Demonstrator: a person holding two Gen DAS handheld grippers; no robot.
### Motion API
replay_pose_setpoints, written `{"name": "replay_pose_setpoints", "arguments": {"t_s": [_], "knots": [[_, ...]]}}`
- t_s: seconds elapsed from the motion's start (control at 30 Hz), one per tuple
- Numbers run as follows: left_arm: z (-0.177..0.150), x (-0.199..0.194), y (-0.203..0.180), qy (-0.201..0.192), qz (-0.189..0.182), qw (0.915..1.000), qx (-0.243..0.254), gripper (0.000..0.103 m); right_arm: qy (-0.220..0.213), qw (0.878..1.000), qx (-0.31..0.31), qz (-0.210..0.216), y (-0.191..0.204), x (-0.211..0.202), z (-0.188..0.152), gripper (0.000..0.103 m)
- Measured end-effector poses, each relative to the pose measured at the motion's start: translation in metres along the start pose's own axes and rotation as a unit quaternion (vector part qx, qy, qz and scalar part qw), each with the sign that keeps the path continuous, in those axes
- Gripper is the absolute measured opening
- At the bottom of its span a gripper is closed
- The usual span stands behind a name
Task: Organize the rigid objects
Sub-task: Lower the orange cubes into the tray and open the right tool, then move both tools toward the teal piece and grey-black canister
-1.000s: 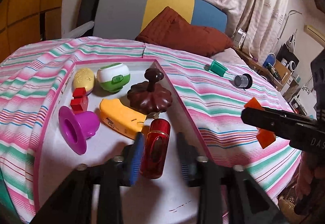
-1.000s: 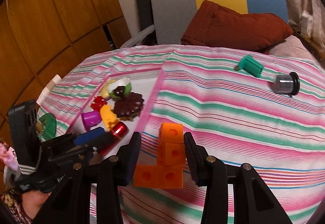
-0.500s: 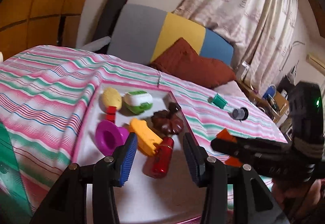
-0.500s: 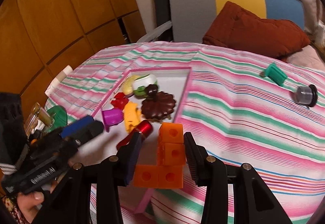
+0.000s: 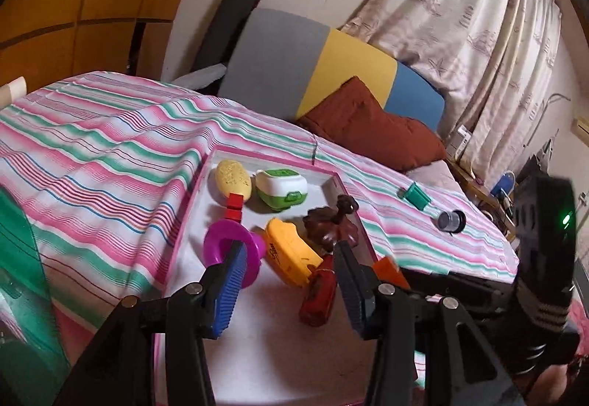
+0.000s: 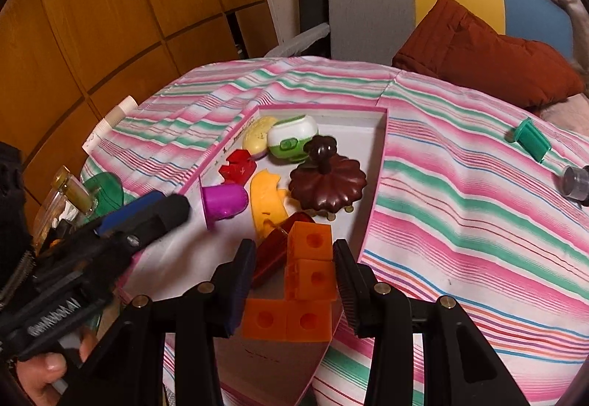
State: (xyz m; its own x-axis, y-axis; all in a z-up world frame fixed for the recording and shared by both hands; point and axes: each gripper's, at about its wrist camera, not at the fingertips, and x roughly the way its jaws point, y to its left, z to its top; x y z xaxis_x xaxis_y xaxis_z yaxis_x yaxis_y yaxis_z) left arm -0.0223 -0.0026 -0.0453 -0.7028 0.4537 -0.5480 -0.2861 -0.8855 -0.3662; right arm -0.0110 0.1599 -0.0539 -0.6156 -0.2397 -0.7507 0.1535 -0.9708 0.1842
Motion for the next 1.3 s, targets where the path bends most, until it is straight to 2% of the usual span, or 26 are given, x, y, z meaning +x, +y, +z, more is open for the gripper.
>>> {"name": "replay_pose_setpoints", "arguments": {"t_s": [0.27,0.47,0.53,0.63,0.8,1.0,1.3], "knots": [[0.005,-0.008,0.01,-0.017,0.007,0.9995,-0.026,0.049,0.018,0.999,-0.015,-0.024,0.003,0.028,0.006,0.043],[0.005,-0.008,0.012,-0.015,0.009,0.9992,-0.035,0.049,0.017,1.0,0.003,-0.022,-0.002,0.035,0.016,0.045],[0.006,-0.009,0.012,-0.016,0.008,0.9992,-0.037,0.049,0.01,1.0,0.019,-0.01,-0.007,0.031,0.015,0.045],[0.007,-0.011,0.015,-0.021,0.01,0.9988,-0.042,0.049,-0.02,0.999,0.049,-0.008,-0.018,0.017,0.017,0.051],[0.006,-0.011,0.02,-0.022,0.009,0.998,-0.058,0.049,-0.043,0.997,0.066,-0.006,-0.027,-0.001,0.022,0.052],[0.004,-0.009,0.017,-0.016,0.002,0.9983,-0.056,0.049,-0.042,0.997,0.068,-0.001,-0.027,-0.007,0.022,0.052],[-0.002,0.001,0.004,0.01,0.001,0.9996,-0.026,0.049,-0.027,0.999,0.045,-0.003,-0.018,-0.007,0.009,0.052]]}}
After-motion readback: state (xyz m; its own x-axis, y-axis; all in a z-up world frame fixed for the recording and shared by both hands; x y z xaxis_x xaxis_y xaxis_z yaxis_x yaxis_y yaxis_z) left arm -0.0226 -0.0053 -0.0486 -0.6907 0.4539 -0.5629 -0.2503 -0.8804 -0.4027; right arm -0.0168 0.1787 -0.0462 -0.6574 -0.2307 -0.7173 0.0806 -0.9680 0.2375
